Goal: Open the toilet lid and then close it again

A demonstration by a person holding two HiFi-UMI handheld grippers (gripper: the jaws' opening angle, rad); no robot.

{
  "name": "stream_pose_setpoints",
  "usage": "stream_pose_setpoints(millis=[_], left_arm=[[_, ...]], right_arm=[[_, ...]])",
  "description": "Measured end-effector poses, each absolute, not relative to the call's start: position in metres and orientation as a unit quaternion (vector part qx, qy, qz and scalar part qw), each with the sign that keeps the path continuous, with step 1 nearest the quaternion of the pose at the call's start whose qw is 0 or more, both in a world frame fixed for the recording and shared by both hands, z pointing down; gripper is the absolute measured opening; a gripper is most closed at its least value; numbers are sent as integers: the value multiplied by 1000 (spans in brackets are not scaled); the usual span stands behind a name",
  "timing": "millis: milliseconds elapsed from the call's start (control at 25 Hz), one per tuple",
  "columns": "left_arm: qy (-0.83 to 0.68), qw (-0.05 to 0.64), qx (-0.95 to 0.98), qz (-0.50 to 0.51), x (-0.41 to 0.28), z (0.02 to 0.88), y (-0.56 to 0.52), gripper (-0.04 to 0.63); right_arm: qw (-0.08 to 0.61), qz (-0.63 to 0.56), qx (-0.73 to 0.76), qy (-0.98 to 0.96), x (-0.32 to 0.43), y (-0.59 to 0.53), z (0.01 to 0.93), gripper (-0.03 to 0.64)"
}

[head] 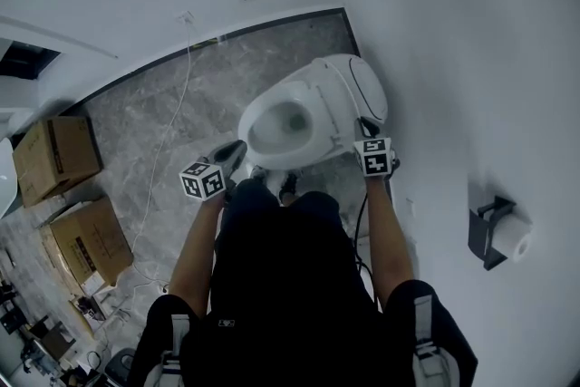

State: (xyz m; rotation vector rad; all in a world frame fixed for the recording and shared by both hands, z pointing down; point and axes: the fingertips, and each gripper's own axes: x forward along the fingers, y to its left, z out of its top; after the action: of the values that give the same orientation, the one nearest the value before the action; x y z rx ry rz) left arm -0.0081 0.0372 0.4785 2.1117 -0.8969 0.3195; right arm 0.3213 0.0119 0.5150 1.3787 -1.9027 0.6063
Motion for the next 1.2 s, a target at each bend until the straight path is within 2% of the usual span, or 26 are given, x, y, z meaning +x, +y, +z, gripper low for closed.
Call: stream_pose_setpoints(millis=[720,1200], left_arm=[[-381,405,823,118,-22,480,25,40],[-373,408,824,122,-23,486,28,40]], right_arm=[[309,283,603,-679,405,-11,536,18],[310,280,608,-675,404,-13,536,18]])
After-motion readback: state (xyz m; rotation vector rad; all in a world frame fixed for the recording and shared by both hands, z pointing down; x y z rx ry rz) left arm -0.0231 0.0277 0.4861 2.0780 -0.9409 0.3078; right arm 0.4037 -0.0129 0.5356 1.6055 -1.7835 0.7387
